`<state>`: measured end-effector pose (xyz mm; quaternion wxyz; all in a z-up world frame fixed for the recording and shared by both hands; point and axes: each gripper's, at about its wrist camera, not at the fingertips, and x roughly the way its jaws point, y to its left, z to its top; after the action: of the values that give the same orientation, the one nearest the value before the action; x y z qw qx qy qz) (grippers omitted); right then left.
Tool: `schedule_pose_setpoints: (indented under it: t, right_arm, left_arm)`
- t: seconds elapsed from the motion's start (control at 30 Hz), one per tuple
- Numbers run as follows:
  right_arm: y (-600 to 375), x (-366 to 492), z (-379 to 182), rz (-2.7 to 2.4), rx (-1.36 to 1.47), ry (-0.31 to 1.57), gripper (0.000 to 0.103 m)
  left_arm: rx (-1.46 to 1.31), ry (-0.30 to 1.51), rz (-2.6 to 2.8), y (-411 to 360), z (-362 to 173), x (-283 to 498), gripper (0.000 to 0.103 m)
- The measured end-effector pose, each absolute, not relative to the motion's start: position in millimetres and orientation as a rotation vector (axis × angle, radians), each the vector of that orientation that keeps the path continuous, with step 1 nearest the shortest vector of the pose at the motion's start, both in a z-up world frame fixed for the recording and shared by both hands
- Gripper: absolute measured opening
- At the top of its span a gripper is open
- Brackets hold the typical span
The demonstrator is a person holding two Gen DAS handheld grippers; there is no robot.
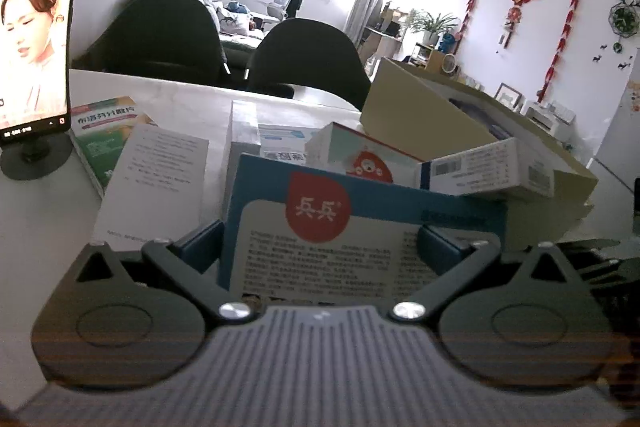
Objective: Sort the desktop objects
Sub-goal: 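Grasp the blue box with red logo with the right gripper and lift it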
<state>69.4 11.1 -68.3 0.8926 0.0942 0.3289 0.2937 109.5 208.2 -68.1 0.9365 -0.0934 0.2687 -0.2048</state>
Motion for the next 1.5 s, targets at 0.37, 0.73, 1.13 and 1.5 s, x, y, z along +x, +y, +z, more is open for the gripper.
schedule_pose_setpoints:
  t: [0.37,0.73,1.13,1.5]
  right_arm:
    - [1.7,45.0,-52.5,0.621,0.125,0.636,0.045]
    - [-8.5,14.9,-39.5,0.642,0.018,0.653,0.044]
    - [-28.1,-8.2,-31.3,0.655,-0.037,0.698,0.044]
    - [-30.9,-24.0,-21.9,0.731,-0.139,0.773,0.044]
  left_arm:
    - [-0.156,0.509,-0.476,200.4,-65.4,86.5,0.103]
    - [-0.122,0.492,-0.552,188.3,-67.3,70.1,0.103]
    - [-0.065,0.494,-0.642,159.1,-70.1,58.4,0.103]
    - [0.06,0.484,-0.765,126.8,-74.0,43.1,0.103]
